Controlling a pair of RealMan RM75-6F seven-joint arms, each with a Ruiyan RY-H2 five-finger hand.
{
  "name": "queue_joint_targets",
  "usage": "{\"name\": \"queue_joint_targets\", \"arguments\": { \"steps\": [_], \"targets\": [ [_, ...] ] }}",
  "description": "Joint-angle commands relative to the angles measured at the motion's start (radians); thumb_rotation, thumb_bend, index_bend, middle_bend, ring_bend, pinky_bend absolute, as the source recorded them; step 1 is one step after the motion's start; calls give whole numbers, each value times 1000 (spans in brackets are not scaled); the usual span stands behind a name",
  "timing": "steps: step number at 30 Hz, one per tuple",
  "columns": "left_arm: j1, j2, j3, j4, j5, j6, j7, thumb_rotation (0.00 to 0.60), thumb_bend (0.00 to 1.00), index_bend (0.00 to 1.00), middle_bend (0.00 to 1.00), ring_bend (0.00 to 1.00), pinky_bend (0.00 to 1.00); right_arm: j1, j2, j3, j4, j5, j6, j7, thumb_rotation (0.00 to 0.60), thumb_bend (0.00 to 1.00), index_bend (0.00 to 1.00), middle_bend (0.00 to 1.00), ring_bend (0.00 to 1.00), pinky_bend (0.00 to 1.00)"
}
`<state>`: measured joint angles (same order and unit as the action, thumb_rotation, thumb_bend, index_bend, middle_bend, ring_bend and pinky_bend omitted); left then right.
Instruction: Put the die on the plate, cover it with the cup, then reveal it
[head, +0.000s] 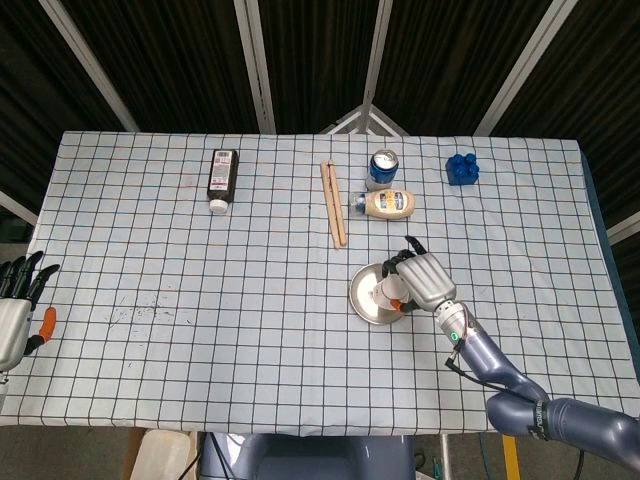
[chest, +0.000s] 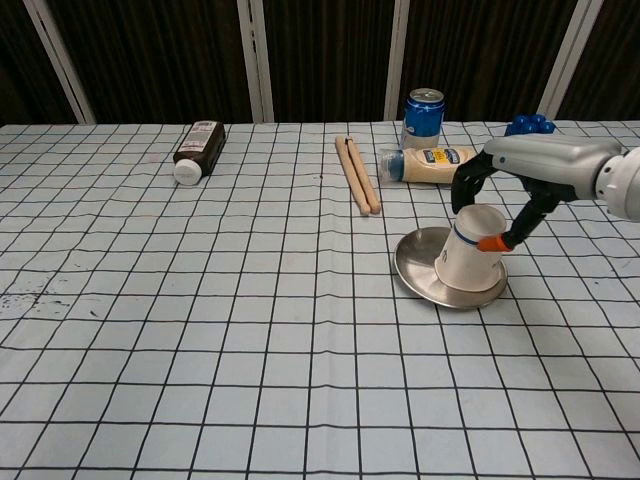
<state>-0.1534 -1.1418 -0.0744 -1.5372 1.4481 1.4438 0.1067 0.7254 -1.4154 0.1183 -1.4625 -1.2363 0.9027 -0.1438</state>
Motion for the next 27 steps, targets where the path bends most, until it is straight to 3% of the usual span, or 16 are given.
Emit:
{"name": "queue_joint_targets", "arguments": {
  "steps": [1, 10, 20, 27],
  "targets": [
    [0, -1, 0, -1, 1, 1, 3, 600, 706, 140, 0, 0, 0, -22, 21, -23, -48, -44, 27, 15, 600, 363, 482, 483, 275, 0],
    [1, -2, 2, -2, 5, 4, 4, 600, 706, 140, 0, 0, 0, 14, -14, 1, -91, -74, 9, 9, 600, 362, 482, 483, 275, 0],
    [-1, 1, 1, 5, 4, 0, -9, 600, 707, 140, 0, 0, 0, 88, -112, 75, 24, 10, -67, 33, 600, 362, 482, 483, 275, 0],
    [-1, 3, -2, 7, -1, -2, -14, 600, 706, 140, 0, 0, 0, 76, -105, 72, 69, 30, -68, 50, 600, 363, 482, 483, 275, 0]
  ]
}}
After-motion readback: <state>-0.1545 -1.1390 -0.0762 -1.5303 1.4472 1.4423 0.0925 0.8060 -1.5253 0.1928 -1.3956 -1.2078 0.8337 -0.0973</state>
